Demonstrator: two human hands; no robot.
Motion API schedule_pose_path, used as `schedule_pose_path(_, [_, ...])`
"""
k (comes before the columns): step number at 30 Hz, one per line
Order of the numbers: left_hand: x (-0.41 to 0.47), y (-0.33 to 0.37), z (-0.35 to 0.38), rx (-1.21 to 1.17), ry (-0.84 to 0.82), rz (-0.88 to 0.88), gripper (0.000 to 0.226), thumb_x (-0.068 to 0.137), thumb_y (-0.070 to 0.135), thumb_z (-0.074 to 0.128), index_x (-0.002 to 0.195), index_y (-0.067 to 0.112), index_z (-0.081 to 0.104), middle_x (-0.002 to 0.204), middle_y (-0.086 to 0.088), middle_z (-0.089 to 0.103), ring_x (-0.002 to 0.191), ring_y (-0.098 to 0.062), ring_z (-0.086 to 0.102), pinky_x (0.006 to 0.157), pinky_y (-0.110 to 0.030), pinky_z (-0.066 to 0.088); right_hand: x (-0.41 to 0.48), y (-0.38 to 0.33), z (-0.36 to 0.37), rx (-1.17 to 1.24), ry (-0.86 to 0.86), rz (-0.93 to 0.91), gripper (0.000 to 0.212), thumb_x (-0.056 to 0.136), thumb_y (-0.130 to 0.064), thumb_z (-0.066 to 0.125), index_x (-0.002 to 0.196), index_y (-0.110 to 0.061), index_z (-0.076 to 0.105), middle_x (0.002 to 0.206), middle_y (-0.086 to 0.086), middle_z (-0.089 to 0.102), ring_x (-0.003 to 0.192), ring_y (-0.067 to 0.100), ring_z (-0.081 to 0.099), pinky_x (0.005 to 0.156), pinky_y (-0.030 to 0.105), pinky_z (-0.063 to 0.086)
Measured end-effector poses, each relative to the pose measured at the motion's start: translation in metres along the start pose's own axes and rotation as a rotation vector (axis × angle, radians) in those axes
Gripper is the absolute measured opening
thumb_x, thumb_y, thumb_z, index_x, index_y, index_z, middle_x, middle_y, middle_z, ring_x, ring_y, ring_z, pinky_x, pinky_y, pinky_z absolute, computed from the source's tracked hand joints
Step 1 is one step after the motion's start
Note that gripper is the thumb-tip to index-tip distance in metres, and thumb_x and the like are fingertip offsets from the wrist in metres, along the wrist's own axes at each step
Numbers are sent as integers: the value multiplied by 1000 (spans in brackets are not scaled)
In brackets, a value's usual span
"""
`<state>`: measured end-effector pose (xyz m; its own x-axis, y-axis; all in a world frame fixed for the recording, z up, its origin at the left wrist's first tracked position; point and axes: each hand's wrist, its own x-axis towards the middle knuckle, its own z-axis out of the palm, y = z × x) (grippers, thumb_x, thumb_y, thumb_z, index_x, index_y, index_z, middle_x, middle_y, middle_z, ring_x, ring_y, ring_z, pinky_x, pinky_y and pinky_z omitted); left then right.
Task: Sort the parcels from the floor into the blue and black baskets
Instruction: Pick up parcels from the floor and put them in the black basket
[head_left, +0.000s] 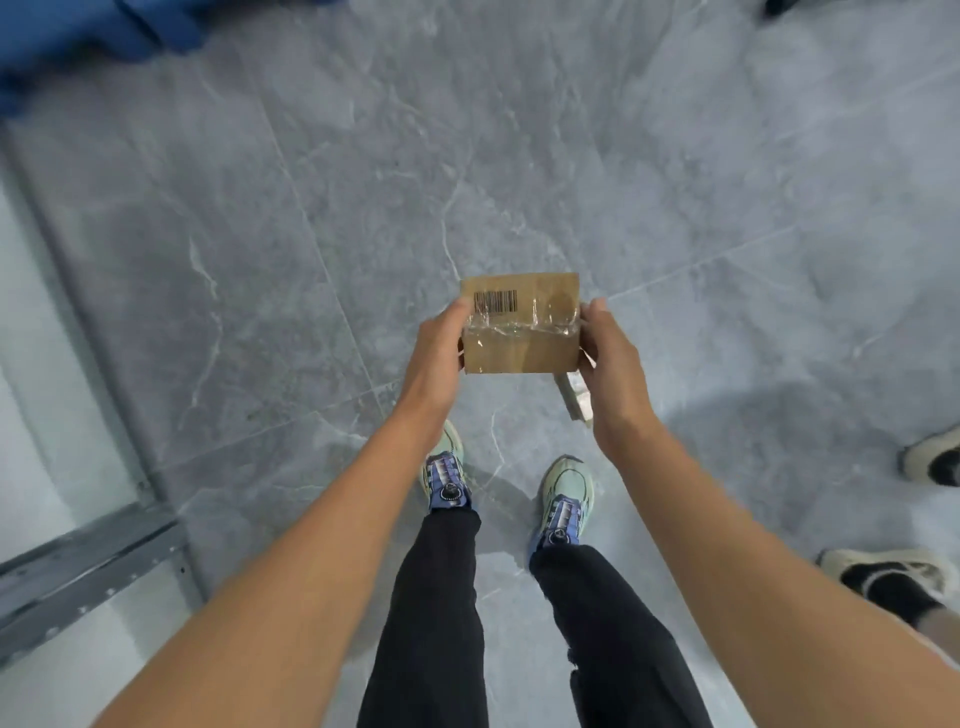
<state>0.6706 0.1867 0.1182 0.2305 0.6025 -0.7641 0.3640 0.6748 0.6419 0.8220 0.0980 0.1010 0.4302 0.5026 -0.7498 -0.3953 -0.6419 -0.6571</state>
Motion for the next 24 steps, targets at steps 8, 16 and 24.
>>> schedule_pose_path(8, [-125,173,-43,-99,14,260,31,110,49,39,114,40,69,115,19,72,104,1,69,101,-29,49,-140,-193,22,11,-20,-227,41,101,-61,42,96,-42,78,114,-15,74,116,8,63,119,48,38])
schedule_pose_path(16, [-243,283,-103,-102,18,463,37,111,51,34,117,46,70,116,23,73,113,1,65,109,-30,44,-256,-313,54,50,-81,-383,44,111,-50,36,97,-41,77,101,-27,76,112,-2,64,122,44,37])
schedule_pose_path(24, [-342,320,-150,-152,194,606,37,110,51,35,119,45,70,114,25,75,110,5,66,113,-34,44,-328,-378,91,-74,-291,-547,51,111,-48,34,90,-42,80,97,-31,76,106,-4,67,118,41,39])
